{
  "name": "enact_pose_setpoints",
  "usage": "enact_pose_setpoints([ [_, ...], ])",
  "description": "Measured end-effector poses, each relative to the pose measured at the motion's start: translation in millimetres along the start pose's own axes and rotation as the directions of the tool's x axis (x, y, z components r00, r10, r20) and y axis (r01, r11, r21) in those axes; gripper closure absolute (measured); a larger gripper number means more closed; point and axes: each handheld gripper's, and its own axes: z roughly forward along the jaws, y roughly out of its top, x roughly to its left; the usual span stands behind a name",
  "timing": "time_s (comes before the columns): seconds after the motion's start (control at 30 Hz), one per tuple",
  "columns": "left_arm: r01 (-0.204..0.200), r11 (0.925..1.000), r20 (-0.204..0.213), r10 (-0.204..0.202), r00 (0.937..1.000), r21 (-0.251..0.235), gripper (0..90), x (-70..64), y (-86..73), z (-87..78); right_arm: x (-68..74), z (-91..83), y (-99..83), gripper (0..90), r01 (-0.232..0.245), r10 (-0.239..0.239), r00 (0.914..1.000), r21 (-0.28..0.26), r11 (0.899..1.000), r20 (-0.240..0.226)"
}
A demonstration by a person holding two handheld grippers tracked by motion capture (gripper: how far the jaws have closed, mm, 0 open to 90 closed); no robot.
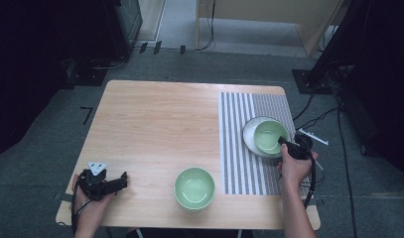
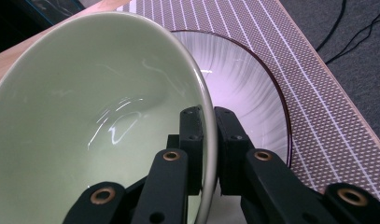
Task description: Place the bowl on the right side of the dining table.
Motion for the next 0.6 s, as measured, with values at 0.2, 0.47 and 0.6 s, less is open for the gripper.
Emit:
enact_pose_setpoints([
  [0.2, 0.000, 1.0000, -0.001, 0.000, 1.0000, 0.000, 0.0, 0.0, -0.2, -0.2, -0.8, 1.5, 1.4, 83.7, -0.012, 0.012, 0.9999, 0.000, 1.000, -0.003],
  [0.47, 0.000, 1.0000, -0.001, 0.000, 1.0000, 0.000, 0.0, 0.0, -0.2, -0.1, 0.6, 3.2, 2.8, 83.2, -0.018, 0.018, 0.9998, -0.011, 1.000, -0.002],
  [0.6, 0.000, 1.0000, -0.001, 0.000, 1.0000, 0.000, 0.0, 0.0, -0.2, -0.1, -0.4, 4.4, 3.0, 83.2, -0.026, 0.026, 0.9997, -0.016, 1.000, -0.002],
])
